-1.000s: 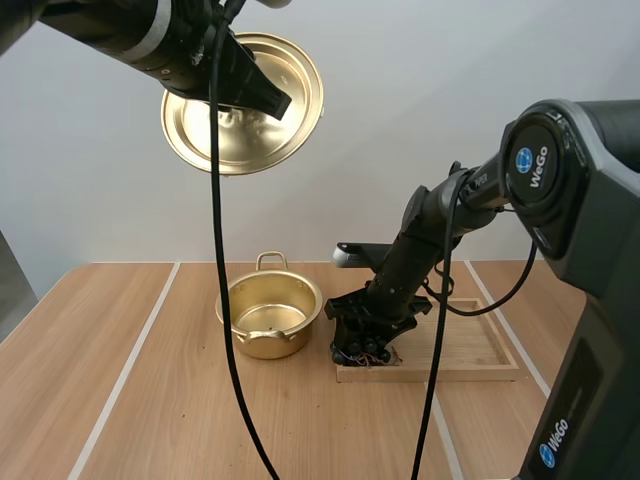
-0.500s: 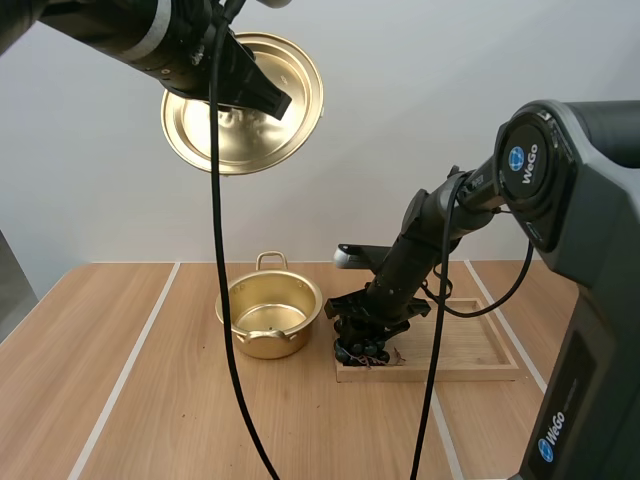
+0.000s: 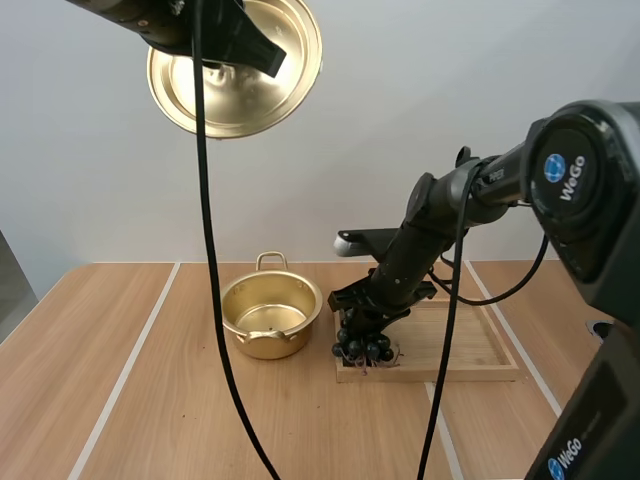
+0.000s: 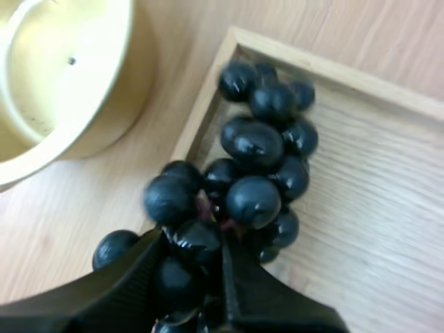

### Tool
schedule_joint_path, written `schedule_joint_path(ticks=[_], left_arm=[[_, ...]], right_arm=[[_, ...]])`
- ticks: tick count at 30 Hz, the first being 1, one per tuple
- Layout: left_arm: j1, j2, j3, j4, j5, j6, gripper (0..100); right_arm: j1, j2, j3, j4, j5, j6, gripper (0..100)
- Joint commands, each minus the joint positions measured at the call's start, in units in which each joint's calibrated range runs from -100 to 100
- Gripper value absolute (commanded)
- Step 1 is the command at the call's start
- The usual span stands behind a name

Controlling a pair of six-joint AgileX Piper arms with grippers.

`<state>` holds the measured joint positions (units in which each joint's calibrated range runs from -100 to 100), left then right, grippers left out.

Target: Open the pot, put the grape inside, and close it

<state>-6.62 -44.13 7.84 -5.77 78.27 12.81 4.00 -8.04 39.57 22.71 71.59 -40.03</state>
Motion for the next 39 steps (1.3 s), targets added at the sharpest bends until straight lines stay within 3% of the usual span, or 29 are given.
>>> schedule_joint_path(ticks=[1,12,19,26,39], left_arm=[[-0.26,-1.7,-0.9,-0.9,-0.7,-0.4,0],[-0.26,-6.7,-1.1,-0.7,-0.9,-0.4,0],[-0.26,-8.7,-2.3,-0.4,-2.7,-0.4,0],[-0.26,-8.7,-6.2,-0.4,-2.6,-0.4,0],[0.29,-8.6,-9.0,-0.1,-0.3,-1.1,0]], right_arm=[[0.1,-4.7,0.4,-0.7,1.2,-0.6,0],[0.1,-14.3,-5.8,-0.2,10.1,0.8,0],[0.1,-15.3,-15.6,1.7,18.8,0.8,0],[0.3,-14.8,-19.1,7.0,20.0,-1.7,0],[7.1,-5.1,-19.1,9.6,20.0,-3.1,0]])
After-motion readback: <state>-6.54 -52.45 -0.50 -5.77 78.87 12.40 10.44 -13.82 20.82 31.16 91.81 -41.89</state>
